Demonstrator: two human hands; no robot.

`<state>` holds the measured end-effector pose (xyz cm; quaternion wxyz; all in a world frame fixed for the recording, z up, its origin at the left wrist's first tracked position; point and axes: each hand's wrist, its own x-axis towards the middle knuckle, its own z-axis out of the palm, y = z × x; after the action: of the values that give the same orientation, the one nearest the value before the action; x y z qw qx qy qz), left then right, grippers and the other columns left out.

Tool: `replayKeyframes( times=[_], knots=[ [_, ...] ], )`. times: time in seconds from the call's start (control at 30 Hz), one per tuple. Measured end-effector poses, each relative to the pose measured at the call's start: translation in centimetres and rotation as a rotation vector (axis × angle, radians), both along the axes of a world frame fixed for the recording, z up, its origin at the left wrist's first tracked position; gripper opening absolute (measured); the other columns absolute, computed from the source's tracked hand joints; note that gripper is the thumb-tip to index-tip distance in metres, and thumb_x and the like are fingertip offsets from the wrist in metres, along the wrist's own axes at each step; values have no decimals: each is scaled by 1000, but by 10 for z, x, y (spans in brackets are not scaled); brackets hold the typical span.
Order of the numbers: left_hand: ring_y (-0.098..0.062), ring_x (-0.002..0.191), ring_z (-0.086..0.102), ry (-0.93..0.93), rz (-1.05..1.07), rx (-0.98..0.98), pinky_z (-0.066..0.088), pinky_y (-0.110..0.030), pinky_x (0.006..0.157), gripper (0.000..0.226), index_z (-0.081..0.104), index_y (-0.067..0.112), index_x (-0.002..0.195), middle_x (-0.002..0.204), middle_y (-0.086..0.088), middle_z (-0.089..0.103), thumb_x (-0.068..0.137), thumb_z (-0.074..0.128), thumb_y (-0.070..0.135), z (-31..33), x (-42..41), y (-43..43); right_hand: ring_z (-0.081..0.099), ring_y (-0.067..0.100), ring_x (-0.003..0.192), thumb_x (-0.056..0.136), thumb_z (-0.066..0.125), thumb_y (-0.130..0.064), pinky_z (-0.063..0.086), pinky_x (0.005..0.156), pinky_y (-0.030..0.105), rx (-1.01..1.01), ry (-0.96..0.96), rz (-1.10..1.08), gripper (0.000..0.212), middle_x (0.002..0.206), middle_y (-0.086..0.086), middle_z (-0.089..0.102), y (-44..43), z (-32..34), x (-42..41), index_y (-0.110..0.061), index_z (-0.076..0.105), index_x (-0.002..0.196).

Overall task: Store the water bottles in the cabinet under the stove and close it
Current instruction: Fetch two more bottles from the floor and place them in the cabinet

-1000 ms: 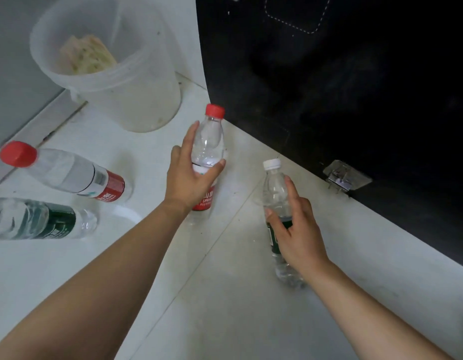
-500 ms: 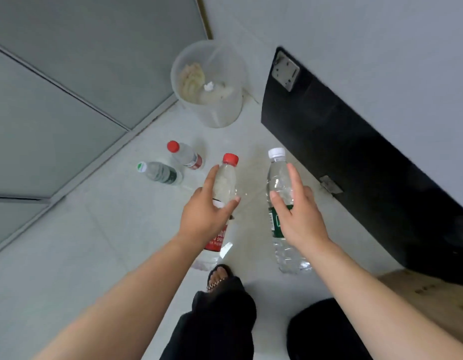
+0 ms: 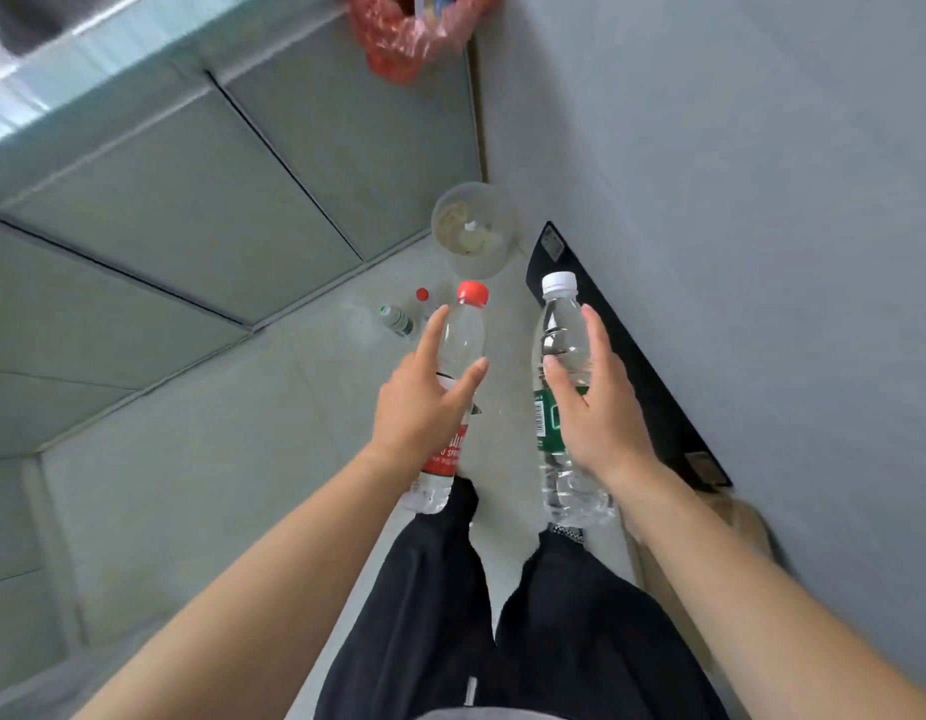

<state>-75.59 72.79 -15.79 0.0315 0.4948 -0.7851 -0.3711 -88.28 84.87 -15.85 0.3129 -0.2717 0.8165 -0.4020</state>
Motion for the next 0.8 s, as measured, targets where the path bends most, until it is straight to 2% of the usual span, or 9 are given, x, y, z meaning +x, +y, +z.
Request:
replayKeyframes(
  times=[0.07, 0.13, 0.27, 0.4, 0.53, 0.63, 0.73, 0.8],
  knots=[
    [-12, 83, 54, 31, 62, -17, 38, -28, 77, 65, 22, 43, 142, 73, 14, 59, 87, 54, 51, 16, 11, 19, 28, 11, 138, 94, 44, -41, 27, 104, 27, -7, 18, 56, 62, 152, -6, 27, 13, 18, 3, -38, 10, 145],
    [-13, 81, 58, 48, 137, -42, 40, -28, 75, 63, 24, 45, 141, 66, 14, 61, 86, 54, 50, 28, 24, 36, 32, 14, 136, 94, 43, -43, 31, 106, 33, 1, 47, 114, 61, 151, -3, 30, 22, 31, 10, -39, 10, 145],
    [-21, 97, 60, 43, 319, -74, 40, -31, 78, 63, 23, 44, 141, 78, 4, 64, 86, 53, 51, 44, 60, 59, 42, 20, 126, 93, 42, -44, 39, 101, 40, 21, 60, 250, 61, 141, 4, 41, 25, 50, 37, -38, 10, 145],
    [-23, 85, 61, 20, 466, -116, 47, -36, 76, 64, 21, 46, 140, 76, 0, 64, 84, 52, 55, 57, 121, 75, 35, 18, 131, 94, 42, -42, 31, 103, 35, 11, 28, 456, 61, 146, 1, 34, 15, 69, 79, -38, 9, 146],
    [-27, 92, 59, 15, 693, -150, 47, -38, 78, 67, 18, 46, 141, 91, -3, 64, 84, 50, 57, 65, 185, 80, 34, 15, 132, 94, 42, -42, 30, 99, 32, 11, 52, 631, 60, 147, -2, 31, -4, 83, 132, -40, 10, 145],
    [-31, 94, 59, -36, 788, -193, 43, -36, 72, 69, 16, 45, 142, 96, -6, 63, 83, 49, 60, 70, 237, 77, 36, 14, 129, 93, 42, -44, 30, 92, 30, 18, 76, 743, 60, 146, -2, 32, -23, 88, 179, -43, 10, 144],
    [-32, 96, 59, -66, 884, -203, 40, -34, 72, 69, 17, 44, 143, 103, -8, 63, 84, 49, 58, 73, 304, 77, 46, 15, 106, 91, 44, -47, 34, 83, 31, 54, 126, 823, 61, 129, -1, 42, -43, 92, 240, -47, 11, 143],
    [-32, 98, 58, -78, 961, -199, 38, -32, 72, 69, 17, 43, 143, 108, -8, 63, 84, 49, 58, 74, 356, 81, 45, 14, 92, 91, 45, -48, 34, 78, 32, 66, 145, 879, 61, 117, -5, 40, -56, 94, 291, -48, 11, 142]
  ],
)
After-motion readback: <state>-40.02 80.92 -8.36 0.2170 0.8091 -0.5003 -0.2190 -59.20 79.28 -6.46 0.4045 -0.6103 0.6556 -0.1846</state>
